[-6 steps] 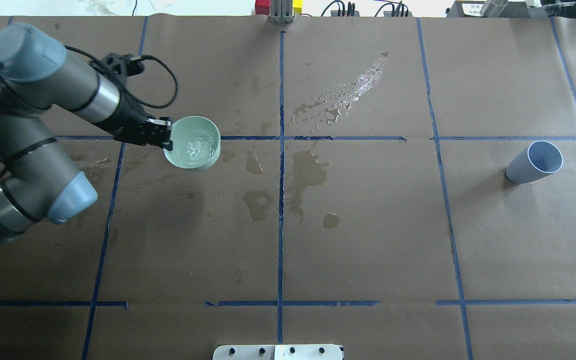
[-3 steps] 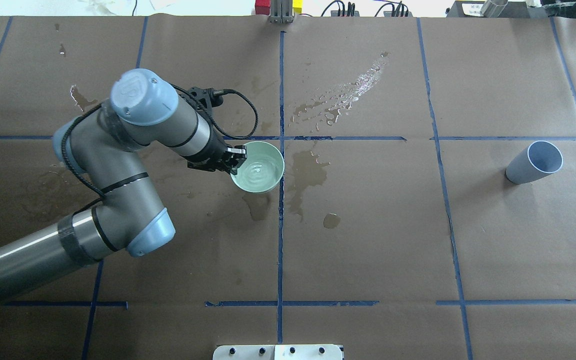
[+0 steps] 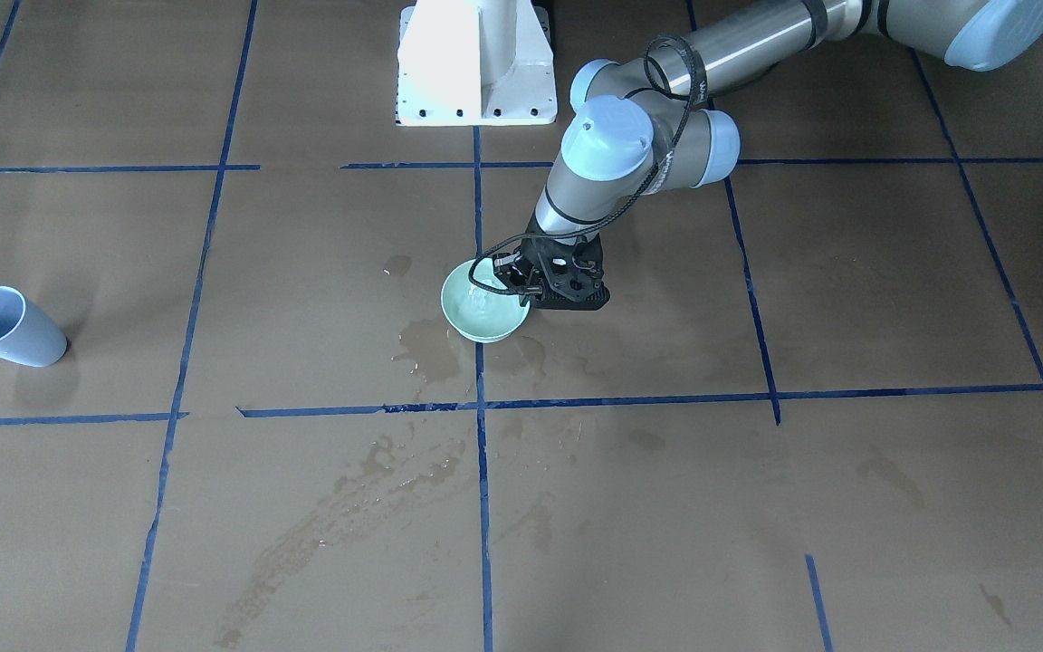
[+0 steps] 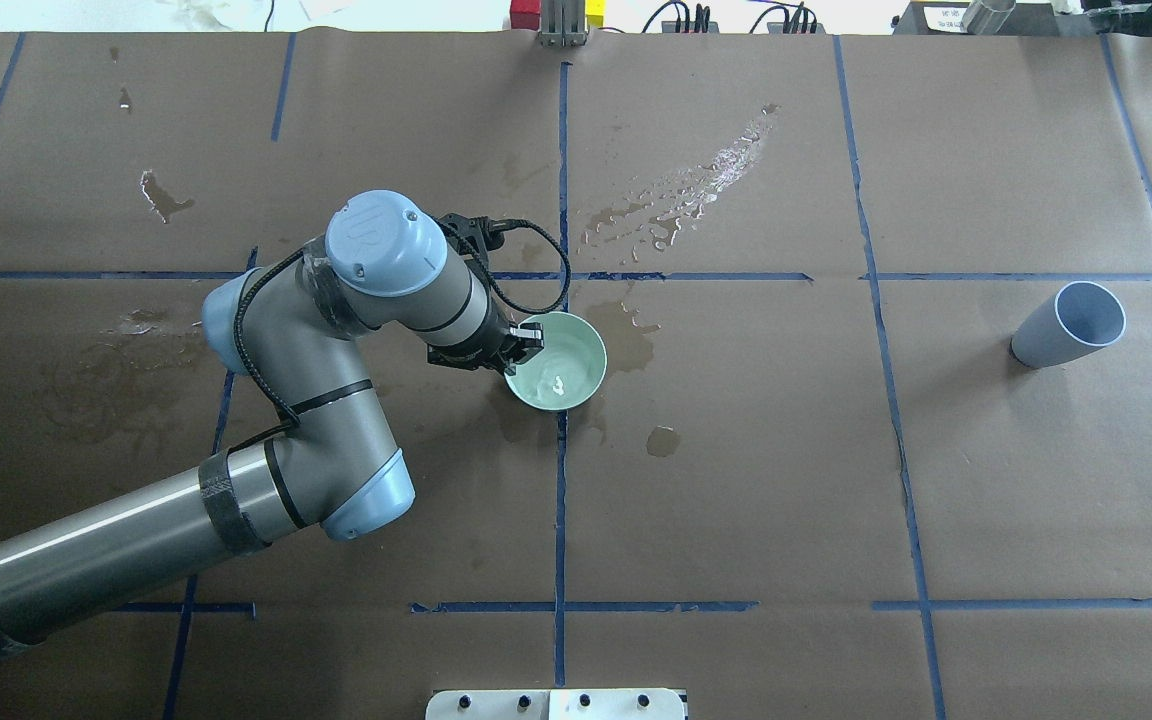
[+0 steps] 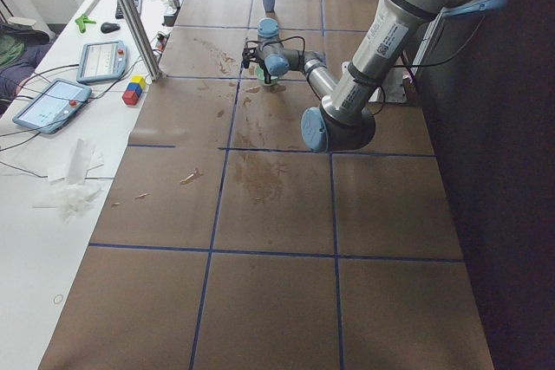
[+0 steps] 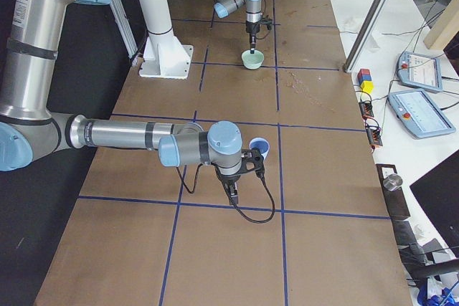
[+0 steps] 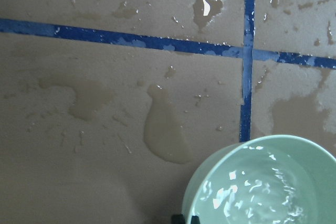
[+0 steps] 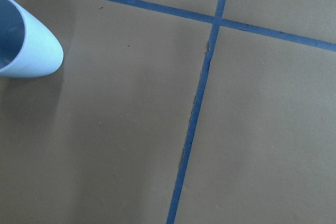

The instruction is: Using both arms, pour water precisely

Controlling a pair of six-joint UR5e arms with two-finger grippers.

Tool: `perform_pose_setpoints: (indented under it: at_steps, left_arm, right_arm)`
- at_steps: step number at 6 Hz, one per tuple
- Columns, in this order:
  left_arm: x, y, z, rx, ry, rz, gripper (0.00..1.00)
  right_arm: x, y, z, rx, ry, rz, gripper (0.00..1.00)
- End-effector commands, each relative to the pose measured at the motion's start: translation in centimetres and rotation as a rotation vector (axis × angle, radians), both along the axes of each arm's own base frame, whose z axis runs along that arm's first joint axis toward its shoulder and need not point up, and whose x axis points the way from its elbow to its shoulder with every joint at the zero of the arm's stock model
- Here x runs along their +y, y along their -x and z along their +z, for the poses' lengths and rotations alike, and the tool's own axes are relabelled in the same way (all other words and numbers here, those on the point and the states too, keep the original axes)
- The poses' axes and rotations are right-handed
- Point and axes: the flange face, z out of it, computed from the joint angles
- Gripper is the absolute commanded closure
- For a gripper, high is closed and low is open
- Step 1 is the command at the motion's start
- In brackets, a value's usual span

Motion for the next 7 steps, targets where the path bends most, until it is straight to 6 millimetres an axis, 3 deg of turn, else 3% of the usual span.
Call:
perform_pose_setpoints:
  at_steps: [1,2,4,5,6,7]
  left_arm:
    - [0.2,-0.5,0.5,-0.01,0.0,0.003,0.19]
    - [0.2,-0.5,0.2,-0.008,-0.006,0.006,0.0]
    - [-0.6,1.9,-1.3,0.022,-0.02,0.013,0.0]
    - [-1.9,4.8,-1.4,-0.002,-0.001,0.039,0.0]
    - [-1.4,8.2,-1.0,-0.04,-0.043,0.065,0.0]
    - [-1.7,12.7,0.9,-0.084,-0.081,0.07,0.0]
  right_arm:
    - [-0.1,0.0,-0.1,-0.001,0.0,0.001,0.0]
    - [-0.7,0.2,-0.5,-0.001,-0.009,-0.002,0.0]
    - [-1.0,0.2,-1.2,-0.003,-0.021,0.0,0.0]
    - [-1.7,0.4,-2.3,-0.021,-0.044,-0.002,0.0]
    - [-1.7,0.5,-2.5,-0.039,-0.049,-0.005,0.0]
    - [-1.8,0.5,-2.8,-0.047,-0.054,-0.006,0.0]
